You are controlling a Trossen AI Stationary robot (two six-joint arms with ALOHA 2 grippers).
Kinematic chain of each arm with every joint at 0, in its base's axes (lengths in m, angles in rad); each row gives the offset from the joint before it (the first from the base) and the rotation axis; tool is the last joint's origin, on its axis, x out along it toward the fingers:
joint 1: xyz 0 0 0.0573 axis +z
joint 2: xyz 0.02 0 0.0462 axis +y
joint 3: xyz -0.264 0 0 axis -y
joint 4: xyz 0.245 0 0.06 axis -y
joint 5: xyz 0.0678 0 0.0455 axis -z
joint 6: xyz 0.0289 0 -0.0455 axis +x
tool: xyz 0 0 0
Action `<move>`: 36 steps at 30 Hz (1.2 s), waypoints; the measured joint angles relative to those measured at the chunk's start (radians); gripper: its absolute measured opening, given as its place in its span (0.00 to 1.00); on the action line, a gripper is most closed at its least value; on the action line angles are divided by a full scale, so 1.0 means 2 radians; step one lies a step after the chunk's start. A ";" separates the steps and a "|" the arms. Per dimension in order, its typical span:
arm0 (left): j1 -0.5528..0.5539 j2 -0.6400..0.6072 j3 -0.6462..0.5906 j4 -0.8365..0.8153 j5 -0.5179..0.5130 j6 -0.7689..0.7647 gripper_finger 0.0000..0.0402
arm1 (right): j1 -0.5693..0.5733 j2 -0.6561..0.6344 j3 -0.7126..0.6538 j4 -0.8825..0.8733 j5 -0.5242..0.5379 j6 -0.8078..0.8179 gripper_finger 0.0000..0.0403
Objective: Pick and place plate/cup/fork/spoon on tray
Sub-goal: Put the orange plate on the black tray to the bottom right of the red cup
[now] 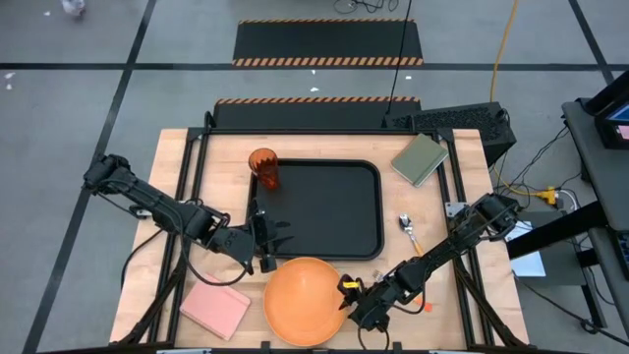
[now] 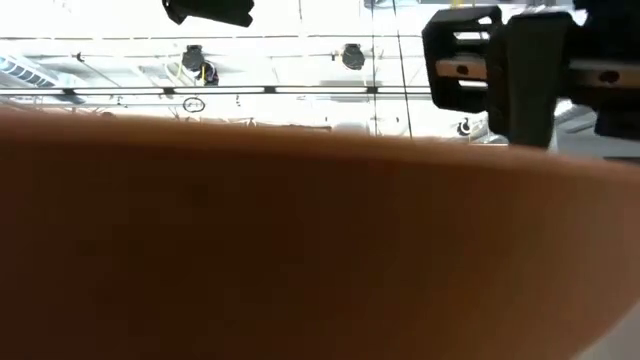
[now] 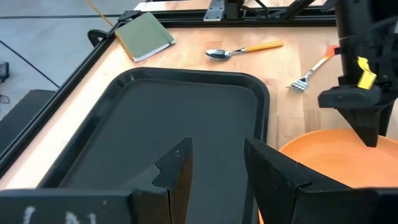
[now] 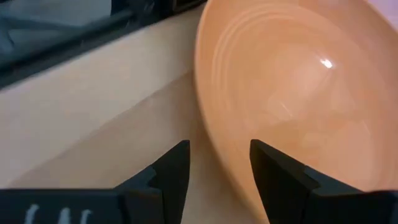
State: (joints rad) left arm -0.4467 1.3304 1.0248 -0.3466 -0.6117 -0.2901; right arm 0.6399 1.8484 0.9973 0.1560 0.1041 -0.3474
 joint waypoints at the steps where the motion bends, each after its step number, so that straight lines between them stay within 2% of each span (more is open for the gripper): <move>1: 0.003 0.000 0.000 0.000 0.000 0.000 0.37 | 0.000 0.000 -0.002 0.000 0.000 -0.004 0.37; 11: 0.017 0.000 0.000 0.000 0.004 0.004 0.37 | -0.002 0.000 -0.013 0.000 0.000 -0.031 0.13; 18: 0.017 0.000 0.000 0.000 0.005 0.004 0.37 | -0.002 0.000 -0.013 0.001 -0.004 -0.060 0.02; 36: 0.017 0.000 0.000 0.000 0.006 0.012 0.37 | -0.001 0.000 -0.013 0.034 -0.002 -0.094 0.00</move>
State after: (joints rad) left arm -0.4126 1.3304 1.0252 -0.3471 -0.5995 -0.2661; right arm 0.6373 1.8481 0.9710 0.2248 0.1005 -0.5346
